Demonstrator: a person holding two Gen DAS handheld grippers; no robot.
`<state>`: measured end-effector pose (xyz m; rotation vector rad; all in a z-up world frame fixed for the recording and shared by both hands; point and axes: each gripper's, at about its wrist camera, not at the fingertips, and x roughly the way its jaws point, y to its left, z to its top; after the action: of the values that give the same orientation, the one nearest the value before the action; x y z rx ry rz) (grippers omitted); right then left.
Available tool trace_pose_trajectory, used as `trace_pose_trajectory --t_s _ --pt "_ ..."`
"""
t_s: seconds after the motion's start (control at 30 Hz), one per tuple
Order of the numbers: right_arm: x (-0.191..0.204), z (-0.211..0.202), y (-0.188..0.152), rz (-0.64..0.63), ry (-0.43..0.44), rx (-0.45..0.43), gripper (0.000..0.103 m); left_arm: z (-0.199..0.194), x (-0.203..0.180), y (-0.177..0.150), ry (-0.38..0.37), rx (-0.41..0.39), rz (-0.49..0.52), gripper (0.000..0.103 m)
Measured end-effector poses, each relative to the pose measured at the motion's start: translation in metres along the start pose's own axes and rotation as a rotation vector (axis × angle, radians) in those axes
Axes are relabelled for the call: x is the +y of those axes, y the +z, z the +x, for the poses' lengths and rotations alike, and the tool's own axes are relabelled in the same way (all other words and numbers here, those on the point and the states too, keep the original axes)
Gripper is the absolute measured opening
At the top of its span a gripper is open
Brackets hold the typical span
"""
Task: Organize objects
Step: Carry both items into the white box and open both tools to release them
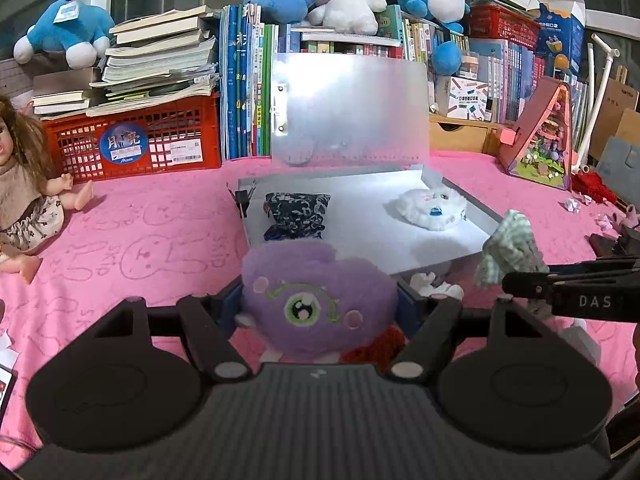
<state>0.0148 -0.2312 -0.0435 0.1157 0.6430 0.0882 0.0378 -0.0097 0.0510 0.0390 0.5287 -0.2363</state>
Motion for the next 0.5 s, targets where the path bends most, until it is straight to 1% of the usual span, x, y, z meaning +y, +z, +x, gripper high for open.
trace_pose_trajectory --t_s 0.23,0.5 --pt "0.000 0.002 0.014 -0.002 0.000 -0.011 0.041 0.009 -0.003 0.016 -0.002 -0.022 0.012 0.077" --pt "0.002 0.010 0.044 -0.035 -0.012 -0.053 0.042 0.031 -0.003 0.041 -0.001 -0.050 0.014 0.077"
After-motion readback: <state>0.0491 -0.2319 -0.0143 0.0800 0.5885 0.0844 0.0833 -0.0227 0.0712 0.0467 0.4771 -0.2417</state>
